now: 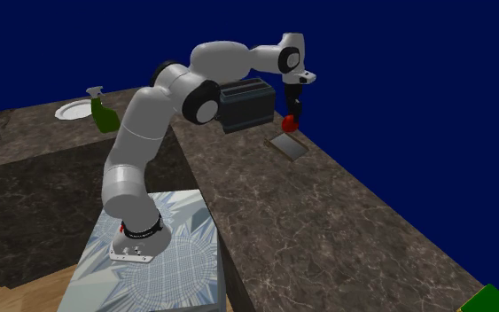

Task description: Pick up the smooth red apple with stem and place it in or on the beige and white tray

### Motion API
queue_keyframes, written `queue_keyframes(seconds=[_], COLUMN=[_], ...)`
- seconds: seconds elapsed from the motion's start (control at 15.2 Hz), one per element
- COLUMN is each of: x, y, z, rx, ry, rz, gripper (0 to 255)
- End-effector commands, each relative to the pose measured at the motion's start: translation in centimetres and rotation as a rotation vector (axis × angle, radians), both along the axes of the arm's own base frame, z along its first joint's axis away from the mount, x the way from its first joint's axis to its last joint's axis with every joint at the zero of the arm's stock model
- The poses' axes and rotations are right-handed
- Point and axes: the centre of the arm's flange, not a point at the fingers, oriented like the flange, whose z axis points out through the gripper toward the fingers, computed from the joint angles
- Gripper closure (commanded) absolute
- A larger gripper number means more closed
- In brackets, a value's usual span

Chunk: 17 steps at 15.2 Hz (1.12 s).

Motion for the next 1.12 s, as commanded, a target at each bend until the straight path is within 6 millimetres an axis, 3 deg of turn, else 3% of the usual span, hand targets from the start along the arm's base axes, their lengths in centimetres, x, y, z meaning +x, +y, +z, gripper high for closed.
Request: queue_keyframes(seconds=[0.0, 0.66, 1.06], x=[0.0, 0.0, 0.0], y=[0.1, 0.1, 0.1], z=[-1.0, -6.2, -6.2], rx=[0.000, 0.000, 0.000], ry=[0.000, 0.000, 0.000], rz=[0.000, 0.000, 0.000], gripper=[255, 255, 255])
